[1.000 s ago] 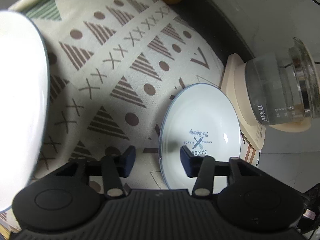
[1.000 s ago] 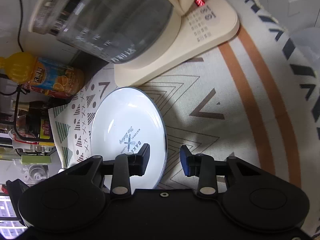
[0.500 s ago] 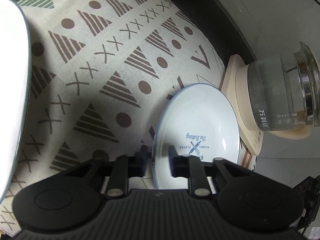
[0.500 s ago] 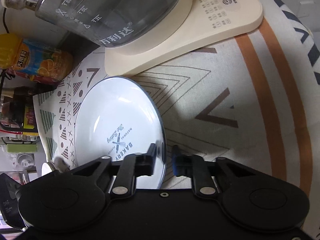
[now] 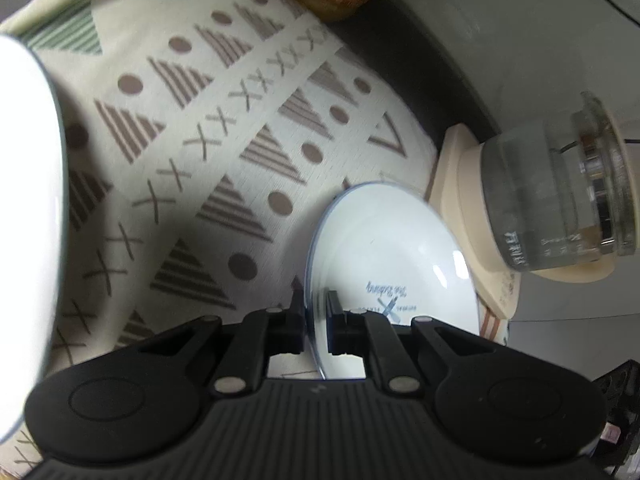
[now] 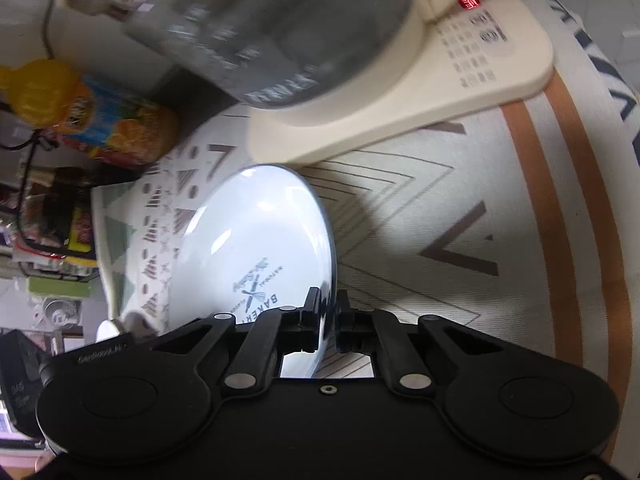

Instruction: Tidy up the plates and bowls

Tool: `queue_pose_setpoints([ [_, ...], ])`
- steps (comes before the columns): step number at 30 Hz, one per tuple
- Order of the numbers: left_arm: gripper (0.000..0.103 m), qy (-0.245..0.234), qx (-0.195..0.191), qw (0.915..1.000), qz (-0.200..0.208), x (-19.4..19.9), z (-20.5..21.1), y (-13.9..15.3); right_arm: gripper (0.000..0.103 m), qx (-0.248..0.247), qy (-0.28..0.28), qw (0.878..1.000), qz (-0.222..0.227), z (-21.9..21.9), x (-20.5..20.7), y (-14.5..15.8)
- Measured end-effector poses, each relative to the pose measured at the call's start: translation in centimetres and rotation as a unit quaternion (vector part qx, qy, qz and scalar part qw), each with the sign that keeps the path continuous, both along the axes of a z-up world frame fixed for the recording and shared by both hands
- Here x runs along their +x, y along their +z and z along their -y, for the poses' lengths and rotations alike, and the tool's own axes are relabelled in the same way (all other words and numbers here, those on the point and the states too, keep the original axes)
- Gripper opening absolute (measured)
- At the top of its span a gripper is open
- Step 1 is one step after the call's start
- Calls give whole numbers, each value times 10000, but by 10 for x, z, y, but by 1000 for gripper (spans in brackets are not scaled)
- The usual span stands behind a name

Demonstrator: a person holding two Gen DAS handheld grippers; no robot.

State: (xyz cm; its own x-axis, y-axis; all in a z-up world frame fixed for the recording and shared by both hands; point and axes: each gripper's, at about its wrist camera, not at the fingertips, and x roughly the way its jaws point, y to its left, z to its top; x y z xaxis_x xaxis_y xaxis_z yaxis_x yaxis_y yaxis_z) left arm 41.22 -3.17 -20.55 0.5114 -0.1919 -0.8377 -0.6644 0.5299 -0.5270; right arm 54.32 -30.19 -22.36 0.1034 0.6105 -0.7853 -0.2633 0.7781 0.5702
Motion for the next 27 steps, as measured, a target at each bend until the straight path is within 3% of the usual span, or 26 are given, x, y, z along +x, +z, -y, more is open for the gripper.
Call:
queue_pose_setpoints([
  [4,8,-52,203,9998,31,-1,1,9,8,-17,134,9998,124,-3,-4,9],
  [16,8,36,319,9993,191,-23,-10,43,9,53,373,9969,686,-22,-26,49],
  [27,8,-111,456,9973,566,-65,-39,70,9,205,85,9939,1079,-51,-73,81],
])
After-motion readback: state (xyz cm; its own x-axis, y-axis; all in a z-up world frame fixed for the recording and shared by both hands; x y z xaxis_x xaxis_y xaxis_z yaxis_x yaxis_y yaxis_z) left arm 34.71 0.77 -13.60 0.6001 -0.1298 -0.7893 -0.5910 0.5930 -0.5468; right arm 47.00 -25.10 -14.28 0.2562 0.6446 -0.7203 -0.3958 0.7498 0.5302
